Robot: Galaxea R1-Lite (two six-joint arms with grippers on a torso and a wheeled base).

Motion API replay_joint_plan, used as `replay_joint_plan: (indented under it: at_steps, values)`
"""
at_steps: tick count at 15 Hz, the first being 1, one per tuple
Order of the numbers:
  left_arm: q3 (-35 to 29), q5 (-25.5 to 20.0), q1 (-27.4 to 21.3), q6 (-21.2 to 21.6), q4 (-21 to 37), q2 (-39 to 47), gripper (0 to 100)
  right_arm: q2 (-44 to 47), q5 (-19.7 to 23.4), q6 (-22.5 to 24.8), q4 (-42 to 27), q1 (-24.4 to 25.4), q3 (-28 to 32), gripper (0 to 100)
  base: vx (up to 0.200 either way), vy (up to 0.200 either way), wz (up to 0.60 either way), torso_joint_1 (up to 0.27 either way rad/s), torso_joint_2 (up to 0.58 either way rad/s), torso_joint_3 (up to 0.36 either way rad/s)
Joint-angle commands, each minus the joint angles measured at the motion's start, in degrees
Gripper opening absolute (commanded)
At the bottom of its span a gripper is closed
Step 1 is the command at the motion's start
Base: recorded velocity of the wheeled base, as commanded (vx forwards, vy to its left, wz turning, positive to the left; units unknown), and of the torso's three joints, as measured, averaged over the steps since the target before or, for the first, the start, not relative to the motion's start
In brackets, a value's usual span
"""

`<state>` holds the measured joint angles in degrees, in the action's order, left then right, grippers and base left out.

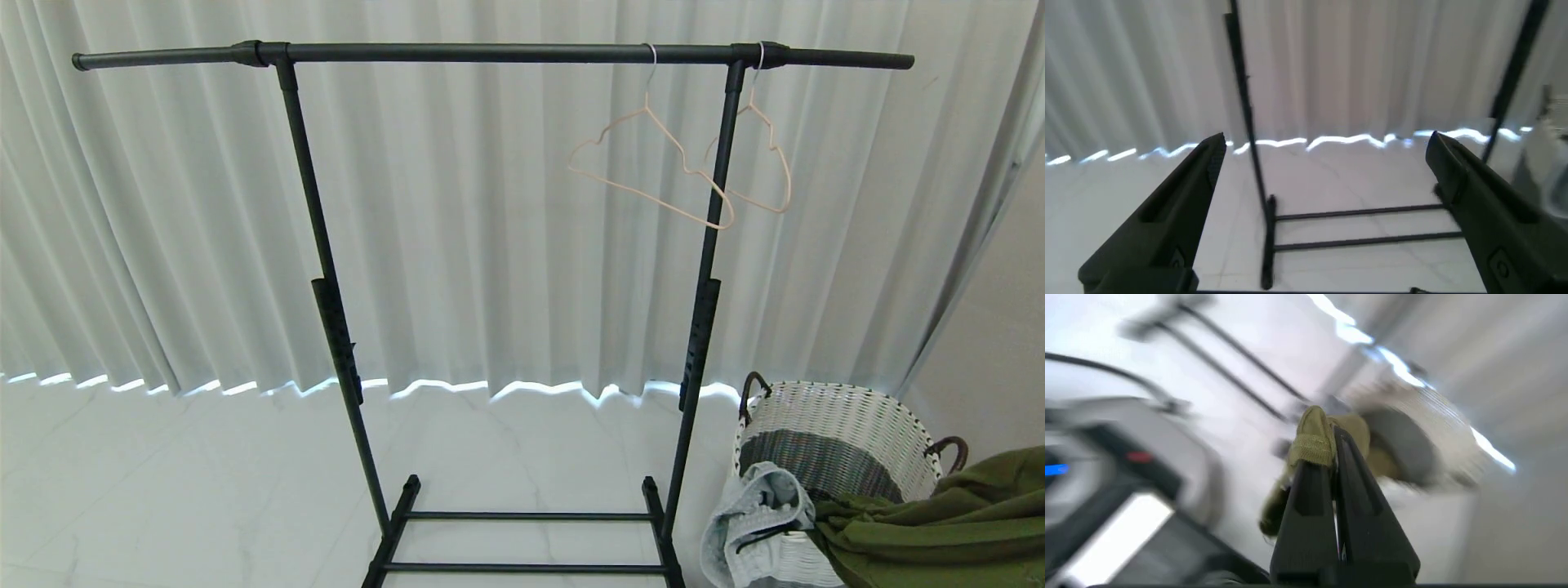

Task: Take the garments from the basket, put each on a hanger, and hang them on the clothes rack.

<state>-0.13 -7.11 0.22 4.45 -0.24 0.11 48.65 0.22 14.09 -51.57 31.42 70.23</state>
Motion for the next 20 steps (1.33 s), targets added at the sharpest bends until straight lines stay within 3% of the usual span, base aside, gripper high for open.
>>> replay_joint_plan:
  at_steps: [1,2,4,6,8,9,13,15,17,19,20]
  values:
    - [-3.9,-4.1,-0.7,-2.3,-0.6,1.3,100,2.2,3.6,-0.6,-0.2,1.9,2.7,0,0.000,0.000,0.00,0.000,0.00,0.000]
    - [-8.9,-7.6,-1.4,-5.1,-0.9,5.8,100,3.8,7.3,-1.1,-0.2,1.9,4.7,0,0.000,0.000,0.00,0.000,0.00,0.000]
    - [-18.6,-8.6,-1.5,-5.2,-1.0,16.5,100,7.1,12.0,-2.5,0.0,1.9,7.8,0,0.000,0.000,0.00,0.000,0.00,0.000]
    - [-27.9,-11.6,-2.9,-5.1,-1.0,27.9,100,9.8,12.9,-2.5,1.4,2.0,7.7,0,0.000,0.000,0.00,0.000,0.00,0.000]
    - [-33.3,-12.7,-5.5,-5.0,-1.1,35.3,100,12.4,14.4,-2.5,3.7,2.0,7.7,0,0.000,0.000,0.00,0.000,0.00,0.000]
    - [-37.2,-12.7,-10.9,-4.4,-2.1,42.2,100,16.0,14.6,-2.5,7.1,2.1,7.7,0,0.000,0.000,0.00,0.000,0.00,0.000]
    - [-37.9,-11.3,-25.7,-4.7,-9.6,59.1,100,21.6,14.6,-2.7,11.4,3.1,5.3,0,0.000,0.000,0.00,0.000,0.00,0.000]
    - [-37.9,-5.8,-33.5,-5.2,-9.7,67.4,100,22.3,14.6,-3.1,14.3,4.2,2.1,0,0.000,0.000,0.00,0.000,0.00,0.000]
    - [-38.5,-1.1,-44.0,-11.5,-10.1,76.1,100,22.8,14.6,-6.2,17.5,6.0,-1.4,0,0.000,0.000,0.00,0.000,0.00,0.000]
    - [-40.6,3.6,-53.7,-20.1,-14.7,85.1,100,23.6,14.4,-8.6,21.6,6.9,-4.9,0,0.000,0.000,0.00,0.000,0.00,0.000]
    - [-41.6,7.9,-57.8,-20.9,-18.1,90.5,100,24.1,14.2,-8.6,23.2,7.0,-6.9,0,0.000,0.000,0.00,0.000,0.00,0.000]
